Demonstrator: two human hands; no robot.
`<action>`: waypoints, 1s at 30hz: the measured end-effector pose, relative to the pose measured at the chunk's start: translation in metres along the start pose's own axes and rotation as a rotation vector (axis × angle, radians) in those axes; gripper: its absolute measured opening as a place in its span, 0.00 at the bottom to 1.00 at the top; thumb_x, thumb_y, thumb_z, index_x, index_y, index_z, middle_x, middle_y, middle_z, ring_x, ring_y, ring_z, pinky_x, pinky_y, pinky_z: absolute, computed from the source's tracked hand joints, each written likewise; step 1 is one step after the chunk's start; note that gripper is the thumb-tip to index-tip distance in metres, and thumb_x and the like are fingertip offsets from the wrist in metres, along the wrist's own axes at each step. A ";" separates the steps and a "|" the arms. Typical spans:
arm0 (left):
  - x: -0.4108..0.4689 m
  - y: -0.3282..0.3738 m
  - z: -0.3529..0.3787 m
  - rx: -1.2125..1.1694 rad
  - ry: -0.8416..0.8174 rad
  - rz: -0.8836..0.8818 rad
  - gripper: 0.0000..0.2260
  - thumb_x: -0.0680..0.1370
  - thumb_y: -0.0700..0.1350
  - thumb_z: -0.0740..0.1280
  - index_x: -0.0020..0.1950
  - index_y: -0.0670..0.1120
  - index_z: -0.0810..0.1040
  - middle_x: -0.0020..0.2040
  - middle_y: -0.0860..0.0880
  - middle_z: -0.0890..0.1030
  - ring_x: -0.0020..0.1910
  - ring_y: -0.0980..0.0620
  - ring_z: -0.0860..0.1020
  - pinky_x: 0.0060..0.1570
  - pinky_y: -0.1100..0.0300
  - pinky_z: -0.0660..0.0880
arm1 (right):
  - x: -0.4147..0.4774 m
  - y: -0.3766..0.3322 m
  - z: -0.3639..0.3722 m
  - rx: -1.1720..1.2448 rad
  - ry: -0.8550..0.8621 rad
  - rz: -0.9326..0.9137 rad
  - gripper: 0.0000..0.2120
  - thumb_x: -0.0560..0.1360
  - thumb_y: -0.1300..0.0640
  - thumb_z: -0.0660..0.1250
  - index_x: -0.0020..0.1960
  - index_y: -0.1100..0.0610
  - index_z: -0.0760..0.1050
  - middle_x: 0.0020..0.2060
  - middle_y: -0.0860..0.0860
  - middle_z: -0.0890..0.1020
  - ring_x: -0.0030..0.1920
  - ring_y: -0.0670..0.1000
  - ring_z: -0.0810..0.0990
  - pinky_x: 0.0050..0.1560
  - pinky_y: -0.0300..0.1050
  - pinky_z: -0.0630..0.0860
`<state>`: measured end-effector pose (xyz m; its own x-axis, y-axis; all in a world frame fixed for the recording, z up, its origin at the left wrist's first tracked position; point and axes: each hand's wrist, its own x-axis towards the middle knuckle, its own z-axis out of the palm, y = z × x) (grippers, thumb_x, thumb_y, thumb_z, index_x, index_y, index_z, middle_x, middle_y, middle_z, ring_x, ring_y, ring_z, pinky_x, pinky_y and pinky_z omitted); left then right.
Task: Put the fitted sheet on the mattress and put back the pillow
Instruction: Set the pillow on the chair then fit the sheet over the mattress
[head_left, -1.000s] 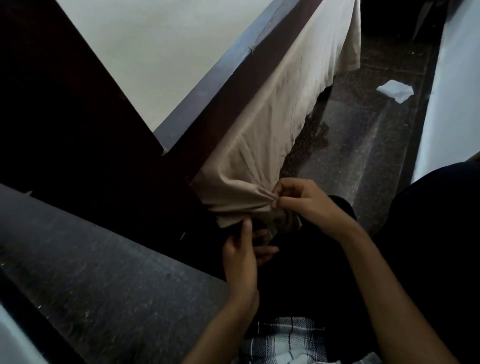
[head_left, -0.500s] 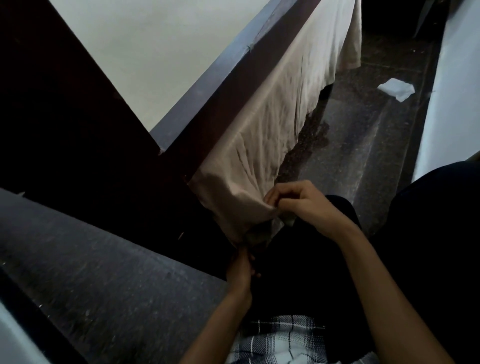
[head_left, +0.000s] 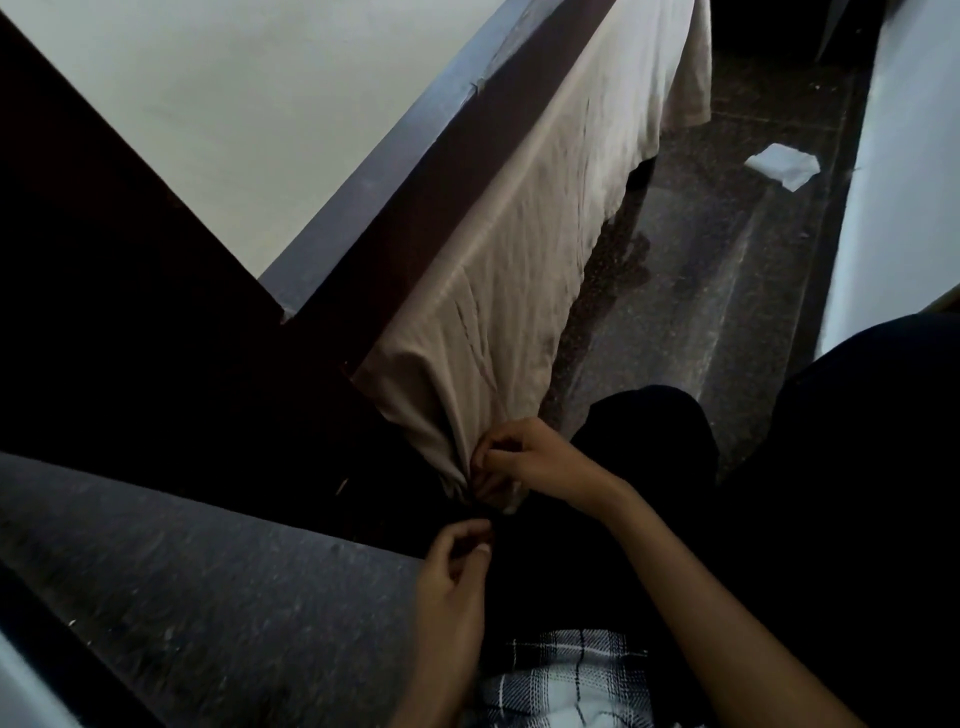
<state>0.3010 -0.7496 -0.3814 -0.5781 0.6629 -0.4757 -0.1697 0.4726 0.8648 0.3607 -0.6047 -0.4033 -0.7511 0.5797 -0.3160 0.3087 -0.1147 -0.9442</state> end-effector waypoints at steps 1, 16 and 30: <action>-0.003 0.002 -0.002 0.017 0.011 0.047 0.12 0.78 0.31 0.60 0.45 0.47 0.77 0.42 0.53 0.80 0.37 0.67 0.78 0.36 0.75 0.71 | 0.001 0.002 0.005 0.066 0.013 0.036 0.12 0.76 0.69 0.62 0.36 0.58 0.76 0.25 0.45 0.80 0.29 0.41 0.80 0.38 0.37 0.78; -0.006 0.004 0.005 -0.113 -0.082 0.018 0.23 0.79 0.31 0.57 0.67 0.55 0.64 0.61 0.58 0.73 0.52 0.56 0.78 0.41 0.72 0.76 | -0.009 -0.021 0.012 1.024 0.189 0.500 0.08 0.75 0.60 0.56 0.42 0.61 0.71 0.40 0.59 0.76 0.41 0.55 0.76 0.48 0.46 0.73; 0.009 -0.008 0.010 0.062 -0.090 0.067 0.24 0.77 0.31 0.59 0.71 0.47 0.67 0.71 0.56 0.67 0.69 0.61 0.65 0.61 0.75 0.65 | 0.007 -0.011 0.048 1.405 0.137 0.180 0.14 0.64 0.59 0.61 0.34 0.50 0.55 0.32 0.49 0.50 0.30 0.48 0.59 0.39 0.42 0.62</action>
<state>0.3049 -0.7421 -0.3941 -0.5120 0.7424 -0.4321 -0.0822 0.4584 0.8849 0.3236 -0.6382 -0.3999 -0.6780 0.5341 -0.5051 -0.4944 -0.8398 -0.2243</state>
